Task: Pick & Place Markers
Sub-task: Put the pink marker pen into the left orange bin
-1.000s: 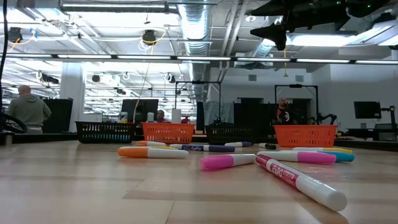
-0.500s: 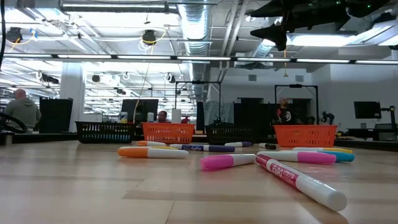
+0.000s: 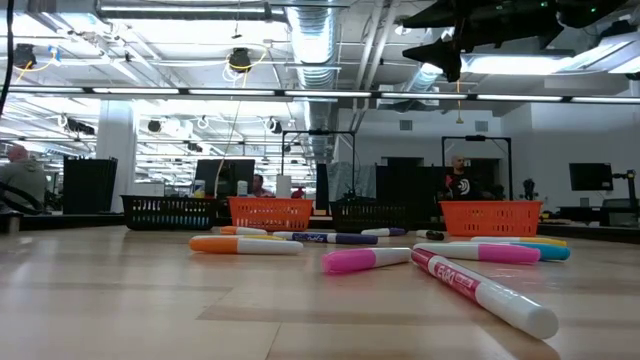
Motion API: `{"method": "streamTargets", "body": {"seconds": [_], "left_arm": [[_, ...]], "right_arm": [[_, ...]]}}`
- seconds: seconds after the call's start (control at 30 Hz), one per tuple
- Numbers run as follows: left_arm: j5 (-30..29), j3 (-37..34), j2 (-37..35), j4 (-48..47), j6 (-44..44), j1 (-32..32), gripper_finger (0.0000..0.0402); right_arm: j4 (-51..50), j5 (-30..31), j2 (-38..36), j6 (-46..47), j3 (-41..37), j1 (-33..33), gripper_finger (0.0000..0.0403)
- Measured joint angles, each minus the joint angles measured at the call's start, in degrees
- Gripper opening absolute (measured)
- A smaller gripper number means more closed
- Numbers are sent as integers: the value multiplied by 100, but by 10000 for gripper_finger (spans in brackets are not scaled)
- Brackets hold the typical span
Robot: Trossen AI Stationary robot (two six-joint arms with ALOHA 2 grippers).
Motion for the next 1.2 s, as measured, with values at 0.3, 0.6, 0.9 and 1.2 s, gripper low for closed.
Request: {"method": "streamTargets", "body": {"seconds": [0.3,0.6,0.9,1.2], "left_arm": [[180,-11,-17,0,118,174,60],[-3,-22,-256,-38,105,185,60],[-1006,-37,-914,-418,7,552,59],[-1413,-26,-1656,-581,649,1775,57]], "right_arm": [[-1,-7,0,0,1,-2,265],[-3,-9,0,0,1,0,265],[-3,-4,0,0,-1,-1,265],[-3,24,0,0,-2,-1,265]]}}
